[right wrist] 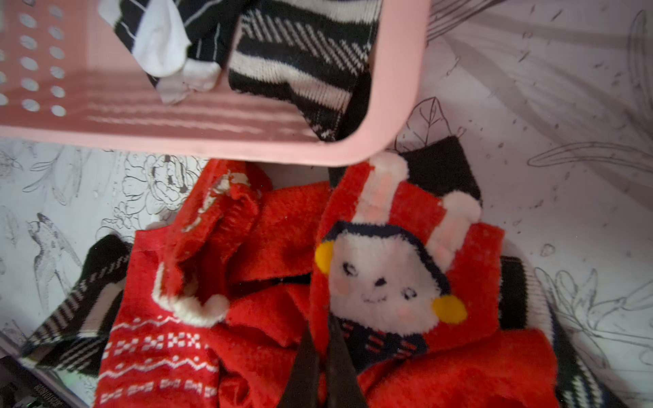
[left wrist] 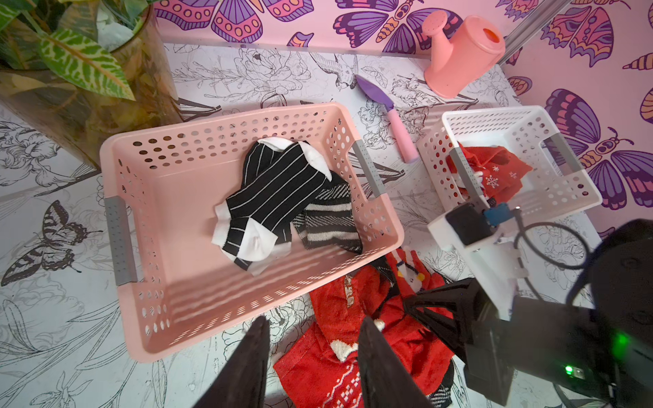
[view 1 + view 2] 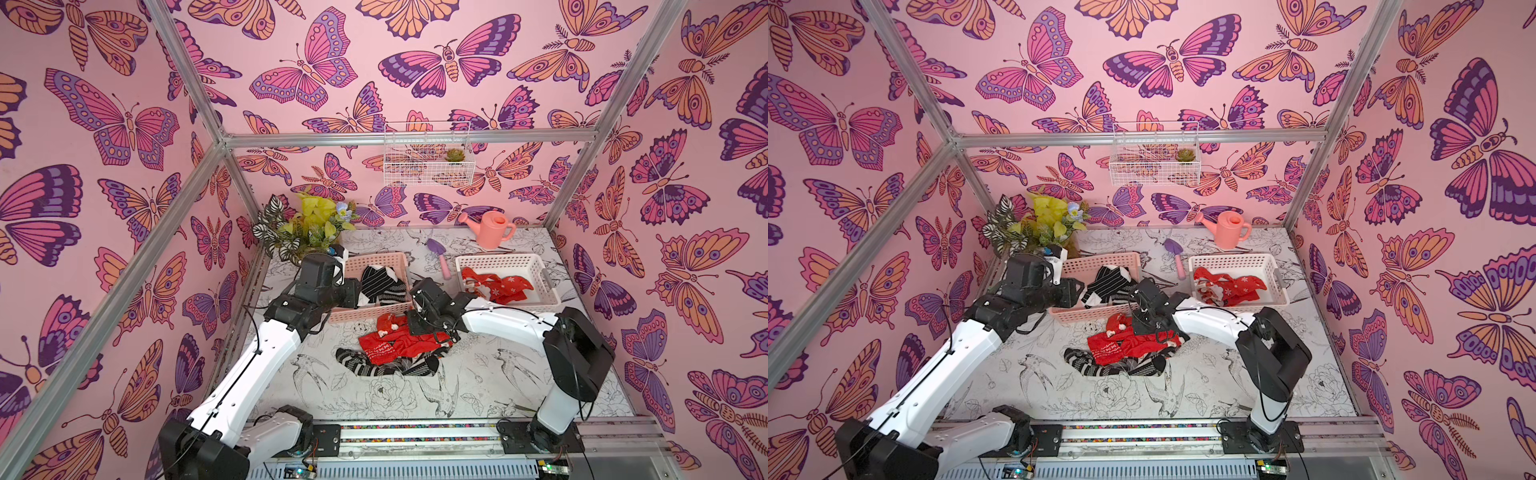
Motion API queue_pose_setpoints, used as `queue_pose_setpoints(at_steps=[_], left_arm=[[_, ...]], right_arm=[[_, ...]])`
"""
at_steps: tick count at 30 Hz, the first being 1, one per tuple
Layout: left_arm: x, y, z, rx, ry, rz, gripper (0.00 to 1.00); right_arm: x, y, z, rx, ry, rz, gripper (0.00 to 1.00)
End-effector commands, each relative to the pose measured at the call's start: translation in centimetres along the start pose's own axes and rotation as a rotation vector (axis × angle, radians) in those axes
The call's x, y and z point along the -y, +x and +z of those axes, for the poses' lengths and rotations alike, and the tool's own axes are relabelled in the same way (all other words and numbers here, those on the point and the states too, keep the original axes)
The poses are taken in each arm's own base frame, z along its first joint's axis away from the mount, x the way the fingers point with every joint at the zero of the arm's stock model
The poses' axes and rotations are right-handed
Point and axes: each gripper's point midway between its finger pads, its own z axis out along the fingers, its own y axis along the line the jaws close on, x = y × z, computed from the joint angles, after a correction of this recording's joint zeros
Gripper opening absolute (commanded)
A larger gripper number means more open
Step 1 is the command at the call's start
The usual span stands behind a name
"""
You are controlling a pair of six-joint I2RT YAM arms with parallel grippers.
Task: Sort the socks into the basket by color
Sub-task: Pick up the sock at the center of the board.
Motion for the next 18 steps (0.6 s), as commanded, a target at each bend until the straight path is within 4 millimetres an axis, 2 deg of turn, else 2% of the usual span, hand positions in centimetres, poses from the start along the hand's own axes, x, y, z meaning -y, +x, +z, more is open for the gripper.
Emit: queue_pose_setpoints(at_steps=[1, 9, 12, 13, 18], left_arm=[[-0.1, 0.3, -0.2, 0.005, 0.007, 0.003, 0.44], [-0.1, 0.3, -0.3, 0.006, 0.007, 0.003, 0.44], [-0.1, 0.3, -0.3, 0.008, 0.009, 0.004, 0.44], [-0.1, 0.3, -0.3, 0.007, 0.009, 0.003, 0.44], [-0.1, 0.2, -0.4, 0.009, 0.01, 0.004, 0.44]], right_arm=[[-0.9, -0.9, -2.5, 0.038, -0.019, -0.023, 0.04], [-1.4, -1.7, -5.1, 0.081, -0.037, -0.035, 0.04], [-1.4, -1.7, -5.3, 0.08, -0.035, -0.038, 0.04], [-1.7, -2.1, -6.5, 0.101, -0.054, -0.039, 0.03], [-2.0, -2.3, -7.9, 0.12, -0.071, -0.045, 0.03]])
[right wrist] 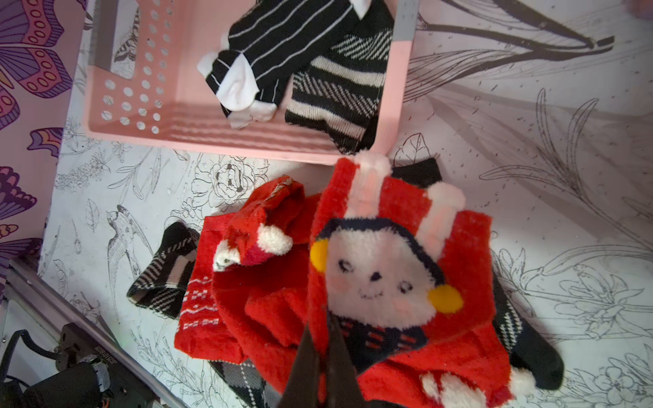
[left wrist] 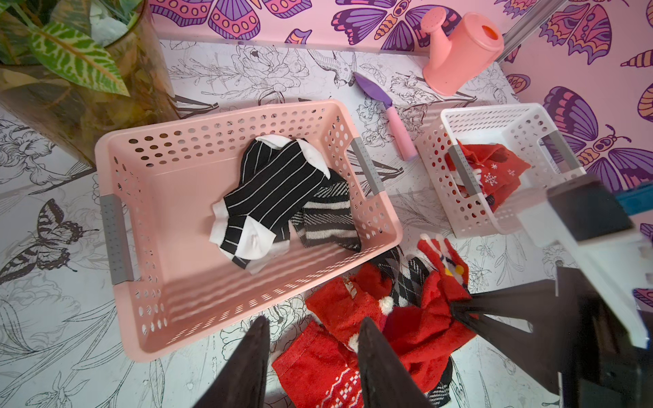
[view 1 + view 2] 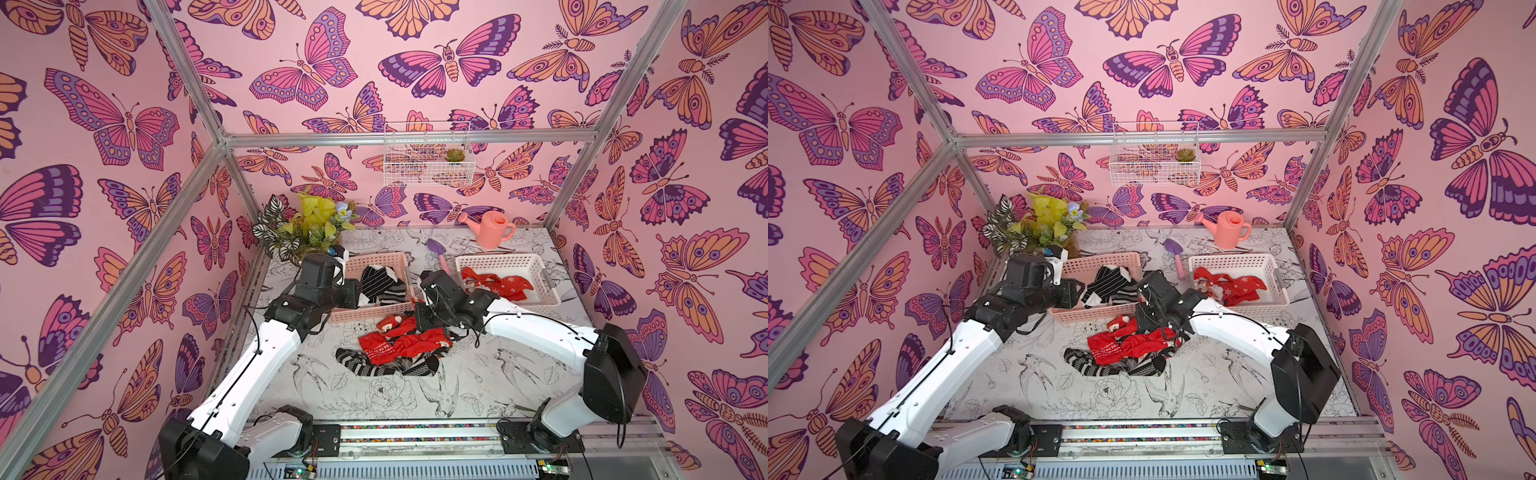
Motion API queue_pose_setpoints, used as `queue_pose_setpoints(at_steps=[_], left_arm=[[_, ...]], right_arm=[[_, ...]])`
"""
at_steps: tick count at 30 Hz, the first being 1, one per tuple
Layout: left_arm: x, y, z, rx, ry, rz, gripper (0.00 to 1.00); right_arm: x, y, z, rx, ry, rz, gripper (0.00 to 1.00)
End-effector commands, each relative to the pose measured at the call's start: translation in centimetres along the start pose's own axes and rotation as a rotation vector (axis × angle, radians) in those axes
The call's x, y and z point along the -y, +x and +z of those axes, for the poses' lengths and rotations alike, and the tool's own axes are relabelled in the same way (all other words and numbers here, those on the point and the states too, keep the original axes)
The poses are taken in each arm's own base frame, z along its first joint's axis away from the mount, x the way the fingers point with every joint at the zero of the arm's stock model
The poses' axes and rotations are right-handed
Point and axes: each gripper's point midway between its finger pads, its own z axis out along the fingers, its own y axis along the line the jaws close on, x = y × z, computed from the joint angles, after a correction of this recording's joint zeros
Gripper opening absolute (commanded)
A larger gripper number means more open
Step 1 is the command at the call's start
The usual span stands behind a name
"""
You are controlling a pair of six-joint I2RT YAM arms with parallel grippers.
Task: Sort the socks into the basket by color
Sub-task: Pick up the sock at the center of the board.
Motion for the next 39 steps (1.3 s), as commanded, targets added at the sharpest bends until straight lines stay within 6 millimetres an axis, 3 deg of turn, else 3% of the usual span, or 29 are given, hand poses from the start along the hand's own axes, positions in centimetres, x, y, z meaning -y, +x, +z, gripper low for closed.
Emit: queue_pose_setpoints(at_steps=[1, 13, 23, 31, 39], left_arm=[[-0.1, 0.1, -0.4, 0.013, 0.006, 0.005, 0.44], [0.0, 0.1, -0.4, 0.012, 0.014, 0.004, 0.44], [0.1, 0.0, -0.6, 0.015, 0.018, 0.005, 0.44], [0.2, 0.0, -0.6, 0.015, 0.023, 0.003, 0.44], [0.3, 0.2, -0.4, 0.005, 0.028, 0.0, 0.44]], right_arm=[[-0.9, -1.0, -2.1, 0.035, -0.02, -0.021, 0.03], [-1.3, -1.5, -4.3, 0.062, -0.039, -0.039, 0.03], [-0.2, -2.5, -6.3, 0.121, 0.01, -0.065, 0.03], [2.6, -3.9, -8.3, 0.16, 0.062, -0.05, 0.03], [7.7, -6.5, -10.7, 0.223, 0.125, 0.025, 0.03]])
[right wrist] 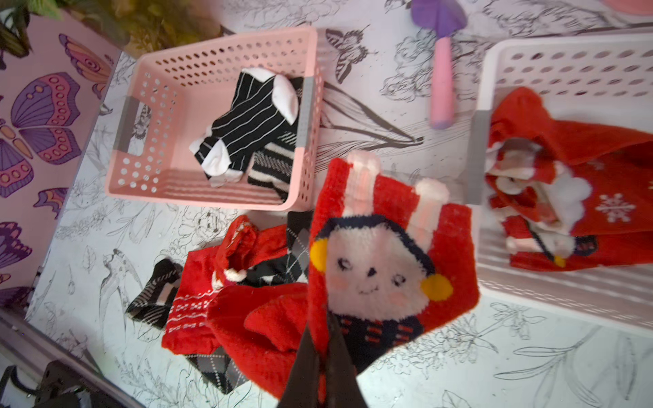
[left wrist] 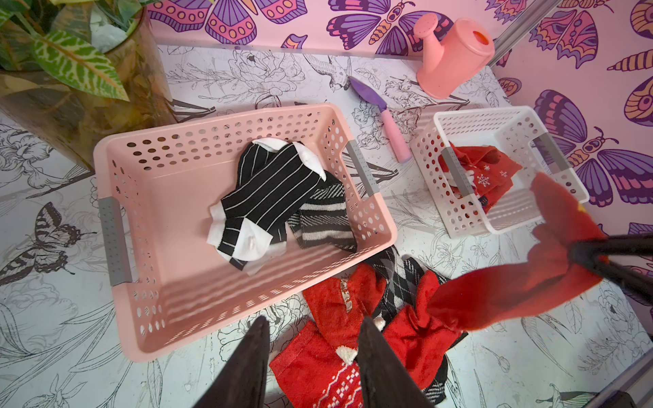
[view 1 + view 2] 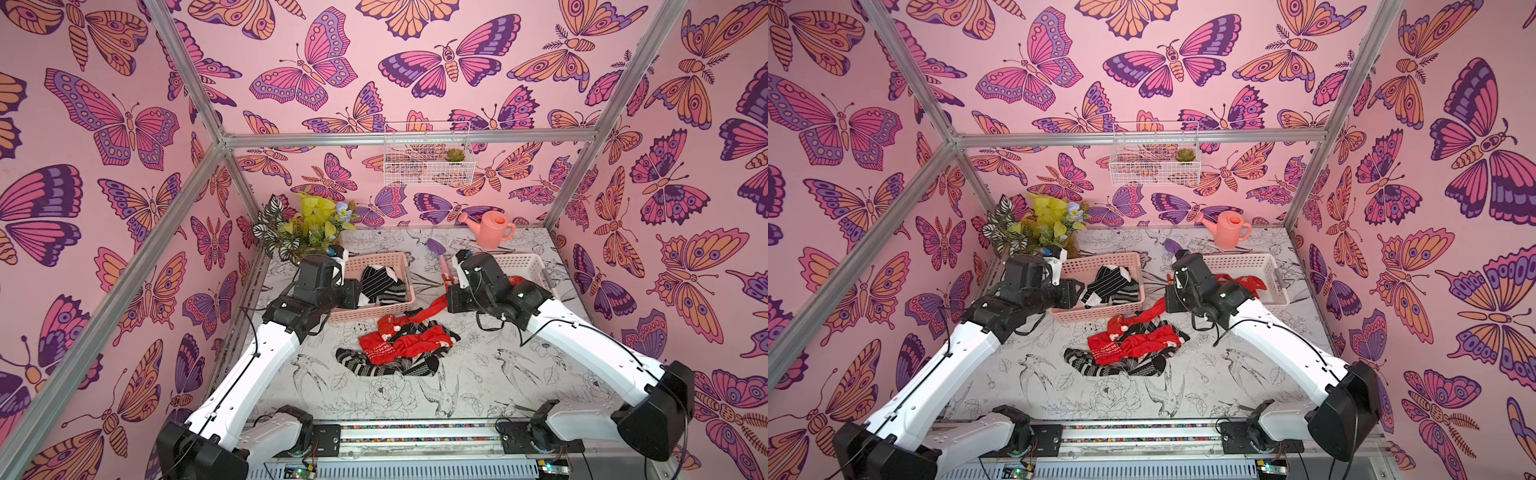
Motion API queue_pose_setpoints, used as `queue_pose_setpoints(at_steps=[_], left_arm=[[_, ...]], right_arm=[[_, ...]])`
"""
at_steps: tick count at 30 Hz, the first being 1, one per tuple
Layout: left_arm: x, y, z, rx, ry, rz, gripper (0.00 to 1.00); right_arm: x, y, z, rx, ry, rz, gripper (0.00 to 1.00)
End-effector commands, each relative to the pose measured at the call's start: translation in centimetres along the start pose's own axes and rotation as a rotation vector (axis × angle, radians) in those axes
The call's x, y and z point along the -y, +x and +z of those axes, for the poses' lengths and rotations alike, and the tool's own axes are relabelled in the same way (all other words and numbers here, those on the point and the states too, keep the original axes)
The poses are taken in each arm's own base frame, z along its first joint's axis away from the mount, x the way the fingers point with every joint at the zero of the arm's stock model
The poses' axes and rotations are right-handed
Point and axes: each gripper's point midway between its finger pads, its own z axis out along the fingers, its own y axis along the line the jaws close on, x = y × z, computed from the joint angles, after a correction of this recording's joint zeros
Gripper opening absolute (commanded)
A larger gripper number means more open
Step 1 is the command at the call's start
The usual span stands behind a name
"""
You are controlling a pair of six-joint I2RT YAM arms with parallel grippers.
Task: Sort the socks into the basket by color
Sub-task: Pick up the sock at the center of the board, then place the sock in the bin.
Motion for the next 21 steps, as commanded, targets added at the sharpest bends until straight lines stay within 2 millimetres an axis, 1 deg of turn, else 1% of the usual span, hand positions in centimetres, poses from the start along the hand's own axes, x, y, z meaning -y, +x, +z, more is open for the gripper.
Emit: queue_pose_setpoints(at_steps=[1, 6, 11, 18, 21], left_arm=[[0.0, 0.4, 0.1, -0.006, 0.013, -0.001, 0.44], [0.0, 0.3, 0.1, -0.004, 0.012, -0.001, 0.44], [0.0, 0.3, 0.1, -0.005, 0.012, 0.001, 0.44], [0.0, 0.3, -0.1, -0.001, 0.015, 0.002, 0.44], [0.1, 0.2, -0.1, 0.001, 0.019, 0.002, 0.44]], right_arm=[[2.0, -2.0, -1.6, 0.037, 0.024, 0.013, 0.03], [5.4, -4.1, -2.2, 0.065, 0.061, 0.072, 0.03], [8.9, -5.6, -2.2, 0.078, 0.098, 0.14, 0.03], [13.1, -7.0, -2.1, 0.087, 0.126, 0.231, 0.03], [15.4, -7.0, -1.8, 0.08, 0.144, 0.287, 0.03]])
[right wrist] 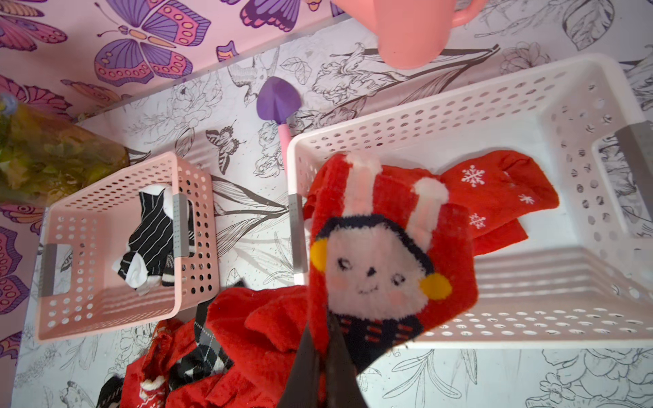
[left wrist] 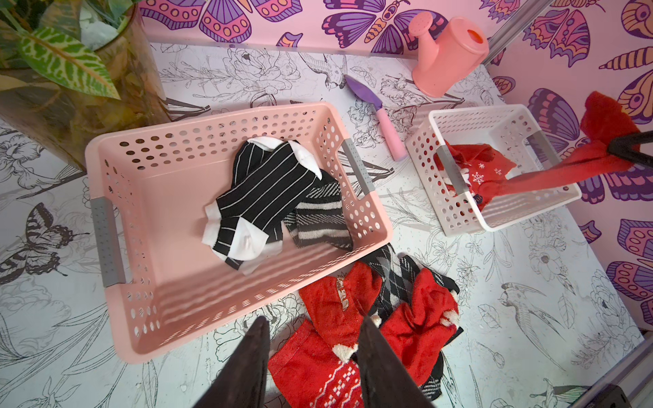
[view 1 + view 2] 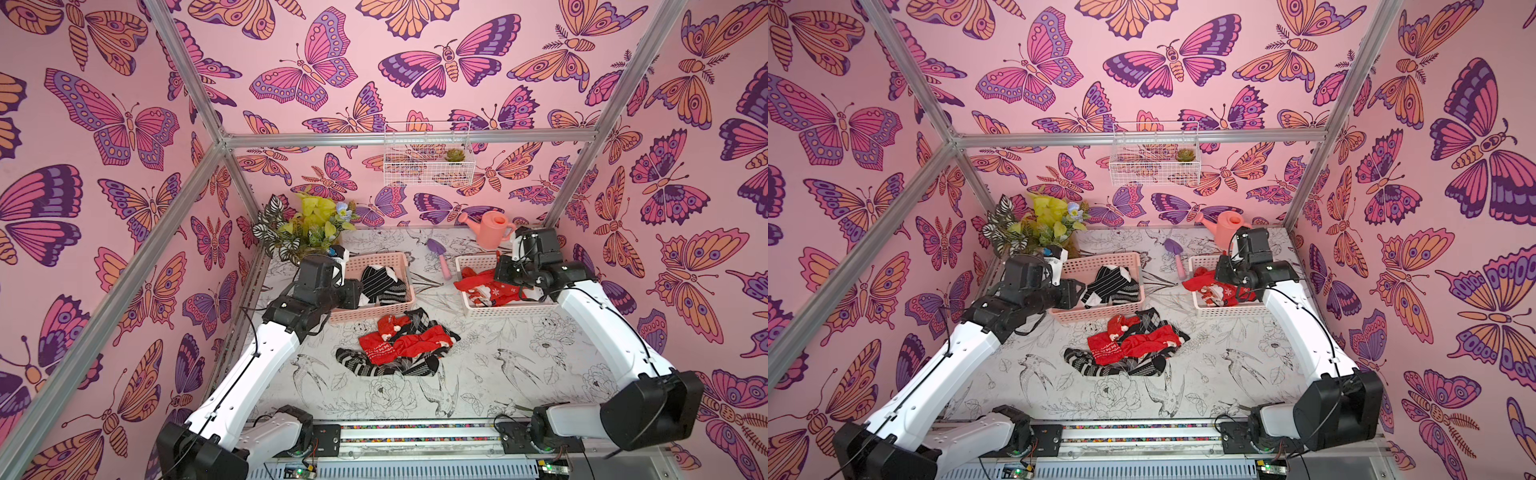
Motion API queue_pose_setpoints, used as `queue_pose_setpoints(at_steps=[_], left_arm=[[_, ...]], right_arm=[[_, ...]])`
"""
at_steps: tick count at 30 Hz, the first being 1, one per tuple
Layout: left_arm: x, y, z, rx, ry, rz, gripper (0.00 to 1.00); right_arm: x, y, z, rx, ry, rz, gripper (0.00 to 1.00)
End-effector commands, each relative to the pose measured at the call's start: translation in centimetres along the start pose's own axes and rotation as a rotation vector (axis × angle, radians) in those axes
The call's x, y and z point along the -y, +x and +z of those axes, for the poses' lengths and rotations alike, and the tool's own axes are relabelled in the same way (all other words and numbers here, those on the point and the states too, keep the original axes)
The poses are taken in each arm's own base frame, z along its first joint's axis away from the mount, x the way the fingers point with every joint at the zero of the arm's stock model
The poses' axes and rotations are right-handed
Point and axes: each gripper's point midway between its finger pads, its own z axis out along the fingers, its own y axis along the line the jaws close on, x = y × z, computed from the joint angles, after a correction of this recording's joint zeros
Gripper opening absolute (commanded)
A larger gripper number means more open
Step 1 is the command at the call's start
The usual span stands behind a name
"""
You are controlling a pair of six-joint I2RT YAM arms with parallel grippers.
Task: Sort the socks into the basket by color
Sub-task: Place the sock in the bin.
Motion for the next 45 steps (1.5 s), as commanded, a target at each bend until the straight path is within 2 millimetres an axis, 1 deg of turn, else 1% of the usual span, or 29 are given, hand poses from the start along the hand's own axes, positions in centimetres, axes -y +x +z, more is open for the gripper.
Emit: queue_pose_setpoints(at_steps=[1, 4, 7, 11, 14, 18, 26, 32, 34, 36, 45], left_arm=[[-0.1, 0.2, -0.2, 0.004, 0.007, 0.002, 0.44], [-0.1, 0.2, -0.2, 0.006, 0.008, 0.003, 0.44], [0.0, 0.1, -0.2, 0.007, 0.01, 0.002, 0.44], [0.1, 0.1, -0.2, 0.004, 0.018, 0.003, 0.44], [0.1, 0.1, -0.3, 0.007, 0.017, 0.003, 0.44], [0.1, 0.1, -0.3, 0.009, 0.016, 0.004, 0.44], [0.1, 0.2, -0.2, 0.003, 0.019, 0.003, 0.44], [0.0, 0.2, -0.2, 0.004, 0.015, 0.004, 0.44], [0.0, 0.2, -0.2, 0.003, 0.015, 0.004, 0.44], [0.1, 0.2, -0.1, 0.002, 0.017, 0.003, 0.44], [0.0, 0.3, 0.0, -0.002, 0.016, 0.002, 0.44]], right_arm=[[1.4, -1.0, 0.3, -0.009, -0.007, 0.038, 0.02], [3.6, -1.3, 1.0, -0.019, 0.027, 0.088, 0.02], [5.2, -1.5, 1.6, -0.019, 0.048, 0.134, 0.02], [6.9, -1.9, 2.5, -0.019, 0.069, 0.179, 0.02], [7.7, -1.9, 3.2, -0.03, 0.08, 0.203, 0.02], [8.2, -1.4, 3.9, -0.068, 0.066, 0.225, 0.02], [9.2, -0.1, 3.8, -0.091, 0.095, 0.227, 0.02], [10.4, 1.0, 5.0, -0.135, 0.125, 0.246, 0.02], [10.7, 1.0, 5.1, -0.135, 0.134, 0.247, 0.02], [11.4, 1.6, 6.2, -0.167, 0.148, 0.259, 0.02], [13.1, 2.9, 8.3, -0.231, 0.198, 0.28, 0.02]])
